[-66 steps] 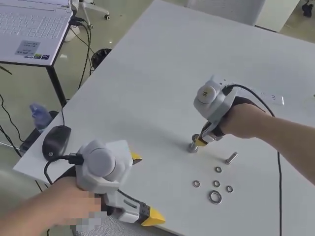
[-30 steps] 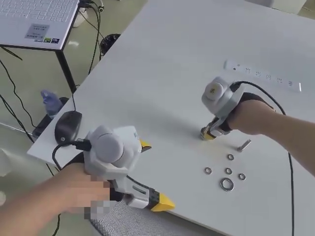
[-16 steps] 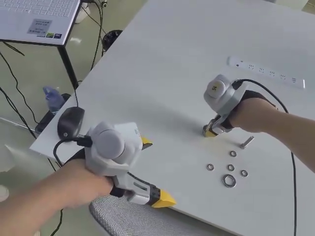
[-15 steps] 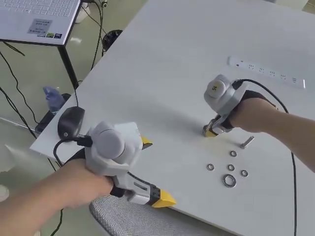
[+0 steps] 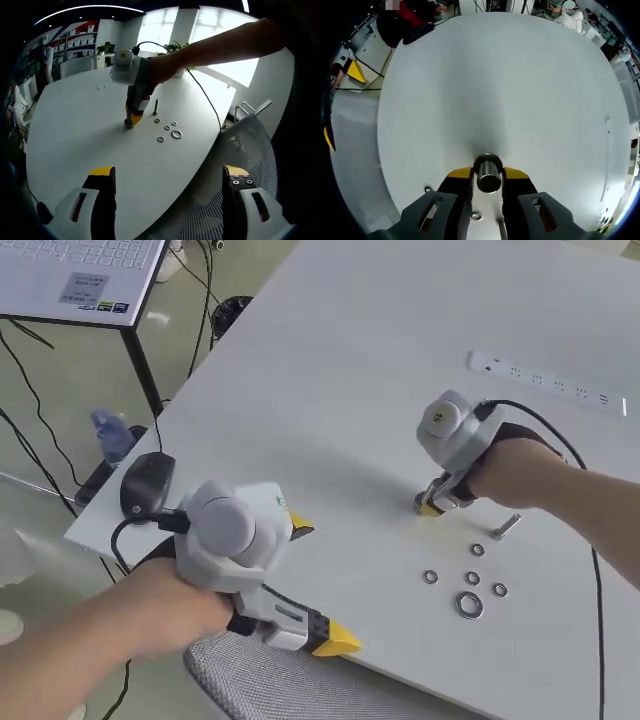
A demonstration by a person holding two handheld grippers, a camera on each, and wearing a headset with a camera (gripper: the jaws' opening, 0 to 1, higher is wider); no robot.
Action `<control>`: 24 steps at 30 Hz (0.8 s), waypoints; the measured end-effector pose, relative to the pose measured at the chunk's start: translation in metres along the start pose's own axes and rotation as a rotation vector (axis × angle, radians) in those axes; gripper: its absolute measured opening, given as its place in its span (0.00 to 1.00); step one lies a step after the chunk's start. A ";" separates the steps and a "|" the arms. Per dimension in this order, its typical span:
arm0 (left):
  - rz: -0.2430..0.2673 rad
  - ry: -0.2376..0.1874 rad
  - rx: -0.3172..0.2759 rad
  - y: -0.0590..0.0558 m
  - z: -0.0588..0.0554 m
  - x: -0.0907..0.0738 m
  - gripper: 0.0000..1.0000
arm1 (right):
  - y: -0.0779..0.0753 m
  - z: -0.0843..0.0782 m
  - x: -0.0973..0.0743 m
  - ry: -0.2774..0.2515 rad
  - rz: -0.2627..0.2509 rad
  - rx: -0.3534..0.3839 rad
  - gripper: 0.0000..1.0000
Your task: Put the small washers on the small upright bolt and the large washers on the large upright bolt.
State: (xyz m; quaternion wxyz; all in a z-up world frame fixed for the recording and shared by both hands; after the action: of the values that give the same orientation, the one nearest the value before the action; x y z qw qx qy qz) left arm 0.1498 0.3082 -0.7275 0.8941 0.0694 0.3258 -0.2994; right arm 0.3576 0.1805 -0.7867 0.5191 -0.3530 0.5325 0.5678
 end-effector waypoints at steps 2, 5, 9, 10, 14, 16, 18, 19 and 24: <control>0.000 -0.001 0.002 0.000 0.001 0.000 0.88 | 0.000 0.000 0.000 0.001 0.003 -0.001 0.21; -0.001 0.001 0.005 0.001 0.001 0.001 0.88 | 0.000 0.001 0.000 0.003 0.007 -0.006 0.21; 0.002 -0.009 -0.004 0.002 0.002 0.000 0.87 | 0.000 0.001 0.001 0.010 0.011 -0.017 0.22; 0.000 -0.012 -0.006 0.001 0.002 0.000 0.87 | 0.000 0.001 0.001 0.010 0.011 -0.018 0.22; -0.003 0.002 0.008 0.002 0.000 0.001 0.87 | -0.001 0.001 0.001 0.013 0.012 -0.027 0.22; -0.002 0.001 0.008 0.003 0.001 0.001 0.86 | -0.001 0.001 0.001 0.013 0.014 -0.028 0.22; -0.003 -0.005 -0.001 0.003 0.003 0.001 0.86 | -0.001 0.000 0.001 0.011 0.015 -0.027 0.23; -0.003 -0.009 -0.001 0.003 0.003 0.001 0.86 | -0.001 0.000 0.001 0.011 0.016 -0.028 0.23; -0.007 -0.011 0.002 0.003 0.004 0.001 0.86 | -0.001 0.001 0.002 -0.011 0.031 -0.019 0.28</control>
State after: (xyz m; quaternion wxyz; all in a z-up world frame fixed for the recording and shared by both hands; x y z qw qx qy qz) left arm 0.1545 0.3082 -0.7252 0.8948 0.0674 0.3208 -0.3031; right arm 0.3584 0.1815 -0.7889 0.5096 -0.3463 0.5300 0.5827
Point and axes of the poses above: the centre of the closed fingertips' face, and the gripper's own axes: x roughly forward along the fingers, y roughly to its left, z roughly out of its top, the point moved 7 cm from there along -x, roughly backward along the fingers, and after that the axes turned 15 degrees about z, right-handed, at the moved point
